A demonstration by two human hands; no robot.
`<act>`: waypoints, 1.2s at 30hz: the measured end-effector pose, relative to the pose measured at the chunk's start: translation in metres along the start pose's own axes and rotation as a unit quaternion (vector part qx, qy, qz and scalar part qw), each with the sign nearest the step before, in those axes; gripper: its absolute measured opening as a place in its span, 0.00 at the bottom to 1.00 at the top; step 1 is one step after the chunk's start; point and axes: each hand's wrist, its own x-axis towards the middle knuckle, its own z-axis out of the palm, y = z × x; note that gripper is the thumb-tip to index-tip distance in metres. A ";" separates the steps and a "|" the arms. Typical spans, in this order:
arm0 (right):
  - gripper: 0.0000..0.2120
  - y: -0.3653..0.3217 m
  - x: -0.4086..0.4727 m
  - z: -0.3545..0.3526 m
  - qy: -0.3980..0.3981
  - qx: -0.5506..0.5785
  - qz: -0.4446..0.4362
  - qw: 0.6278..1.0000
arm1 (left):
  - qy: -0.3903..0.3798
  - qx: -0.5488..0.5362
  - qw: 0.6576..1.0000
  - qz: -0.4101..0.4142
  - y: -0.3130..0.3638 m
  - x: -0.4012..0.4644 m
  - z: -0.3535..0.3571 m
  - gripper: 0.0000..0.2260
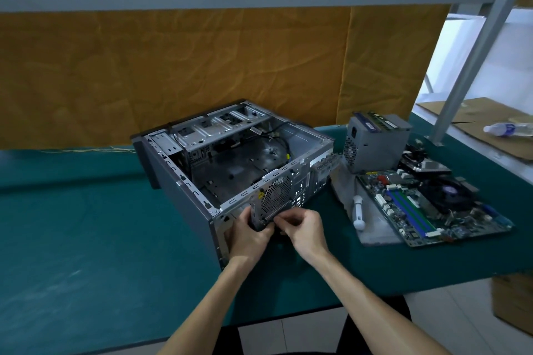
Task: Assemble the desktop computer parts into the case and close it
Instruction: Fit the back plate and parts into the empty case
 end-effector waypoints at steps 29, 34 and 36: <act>0.05 -0.020 0.001 -0.043 0.164 -0.181 -0.035 0.969 | -0.003 0.006 1.000 0.006 -0.008 0.003 0.005 0.09; 0.20 -0.016 0.018 -0.096 0.261 -0.518 0.009 0.815 | 0.027 0.059 0.998 0.015 -0.009 -0.001 0.005 0.17; 0.25 -0.013 0.024 -0.105 0.197 -0.563 0.098 0.796 | 0.019 0.046 0.999 0.008 -0.007 -0.002 0.005 0.21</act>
